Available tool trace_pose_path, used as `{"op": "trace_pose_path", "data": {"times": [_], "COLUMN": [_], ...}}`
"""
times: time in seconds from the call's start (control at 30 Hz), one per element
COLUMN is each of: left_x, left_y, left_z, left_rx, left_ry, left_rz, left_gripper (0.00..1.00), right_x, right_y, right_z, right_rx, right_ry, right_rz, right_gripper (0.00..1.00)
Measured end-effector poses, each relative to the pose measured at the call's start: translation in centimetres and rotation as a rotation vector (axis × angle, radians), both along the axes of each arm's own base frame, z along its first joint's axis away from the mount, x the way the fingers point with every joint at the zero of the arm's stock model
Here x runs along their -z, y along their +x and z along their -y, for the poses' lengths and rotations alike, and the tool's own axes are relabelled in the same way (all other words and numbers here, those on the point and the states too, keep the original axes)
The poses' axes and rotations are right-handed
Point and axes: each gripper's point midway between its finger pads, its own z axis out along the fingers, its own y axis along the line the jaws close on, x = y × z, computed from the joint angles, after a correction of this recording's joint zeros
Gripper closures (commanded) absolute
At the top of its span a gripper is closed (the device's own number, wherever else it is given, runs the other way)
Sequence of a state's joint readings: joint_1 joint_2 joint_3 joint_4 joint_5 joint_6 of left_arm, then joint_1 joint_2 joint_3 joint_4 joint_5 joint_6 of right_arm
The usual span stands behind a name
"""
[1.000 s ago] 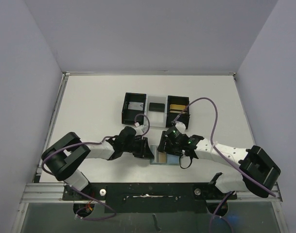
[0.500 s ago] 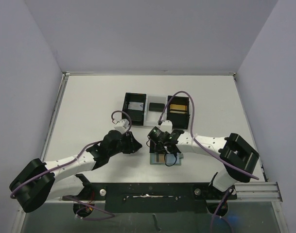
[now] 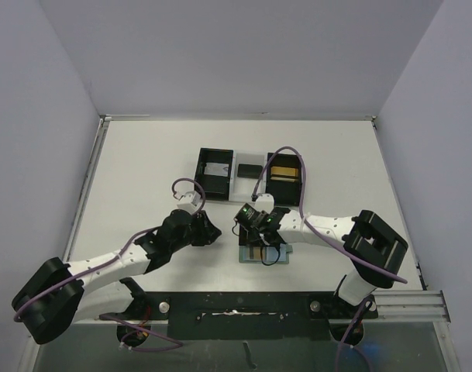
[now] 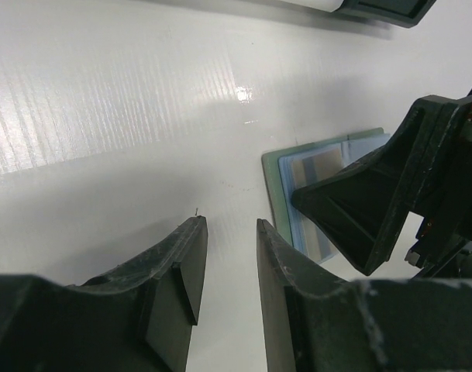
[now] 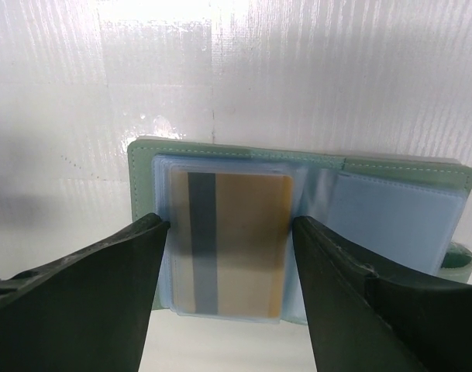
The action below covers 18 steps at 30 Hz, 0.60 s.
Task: Take the credit cards out of the card holder
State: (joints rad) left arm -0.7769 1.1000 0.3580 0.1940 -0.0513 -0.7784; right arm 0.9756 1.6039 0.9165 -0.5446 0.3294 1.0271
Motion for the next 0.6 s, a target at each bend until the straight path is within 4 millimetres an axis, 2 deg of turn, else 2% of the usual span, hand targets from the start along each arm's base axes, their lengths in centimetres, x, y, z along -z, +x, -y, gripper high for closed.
{"op": "trace_pose_path", "data": {"times": [0.33,0.6], "left_x": [1.1,1.6], "left_y": [-0.4,-0.6], "left_z": [0.1,0.4], "left_rx": [0.018,0.039], "left_ry": [0.019,0.026], "left_rz": [-0.032,-0.054], "left_gripper": [0.68,0.68], "right_x": [0.3,0.2], "right_y": [0.0,0.2], "right_z": [-0.2,0.1], "right_rx": [-0.005,0.003], "right_ry": [0.018,0.124], "right_rz": [0.006,0.02], "right_gripper": [0.43,0.41]}}
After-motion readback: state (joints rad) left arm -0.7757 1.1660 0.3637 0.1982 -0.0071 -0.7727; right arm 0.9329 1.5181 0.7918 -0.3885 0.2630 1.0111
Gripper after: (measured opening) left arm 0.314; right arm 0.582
